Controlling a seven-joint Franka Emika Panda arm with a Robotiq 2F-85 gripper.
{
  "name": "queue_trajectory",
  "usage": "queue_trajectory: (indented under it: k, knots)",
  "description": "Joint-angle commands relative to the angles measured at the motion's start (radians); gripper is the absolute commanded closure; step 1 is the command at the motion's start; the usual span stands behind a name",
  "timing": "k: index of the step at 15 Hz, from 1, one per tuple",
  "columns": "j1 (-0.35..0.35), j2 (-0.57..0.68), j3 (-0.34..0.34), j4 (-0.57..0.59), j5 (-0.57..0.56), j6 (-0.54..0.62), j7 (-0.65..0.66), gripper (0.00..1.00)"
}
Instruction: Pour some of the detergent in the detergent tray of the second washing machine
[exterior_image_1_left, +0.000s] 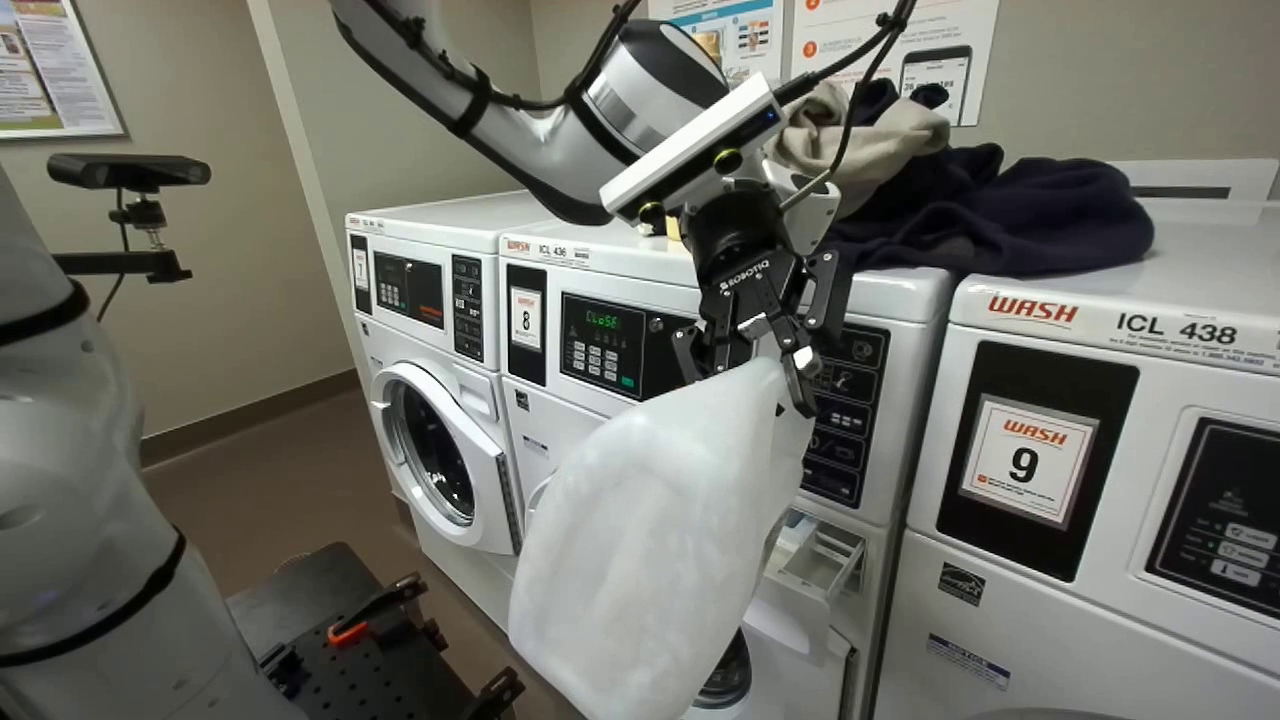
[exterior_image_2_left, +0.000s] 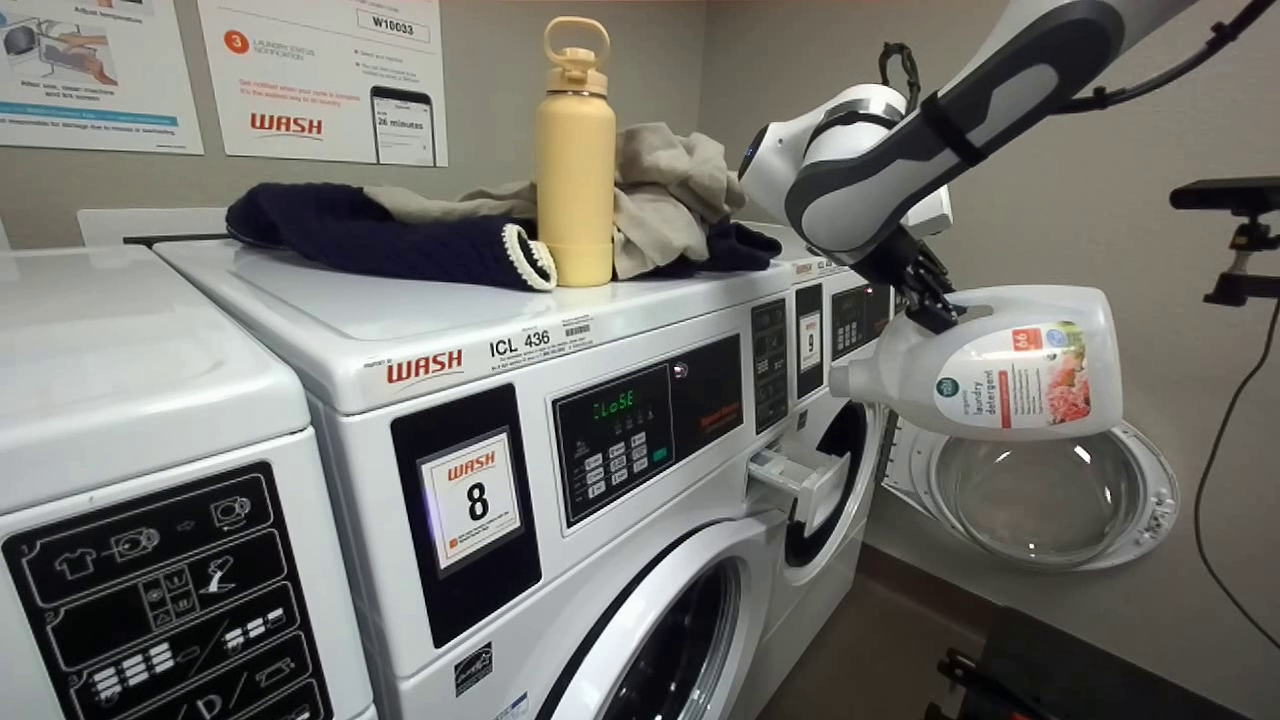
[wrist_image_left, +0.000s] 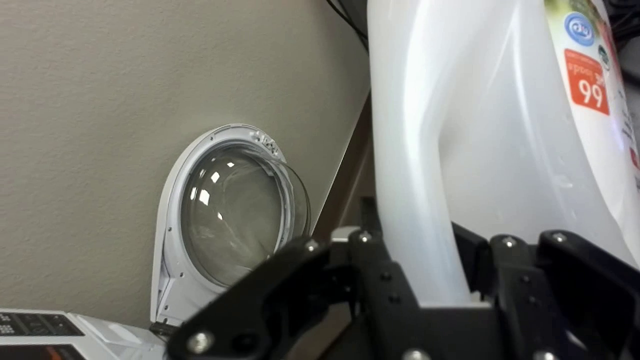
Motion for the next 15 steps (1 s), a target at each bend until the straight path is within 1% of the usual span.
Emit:
queue_trajectory:
  k: [1, 9, 15]
  knots:
    - [0.017, 0.022, 0.01, 0.054, -0.046, -0.078, -0.078, 0.91]
    - [0.026, 0.096, 0.017, 0.133, -0.122, -0.103, -0.109, 0.91]
    - [0.03, 0.123, 0.02, 0.151, -0.137, -0.126, -0.139, 0.91]
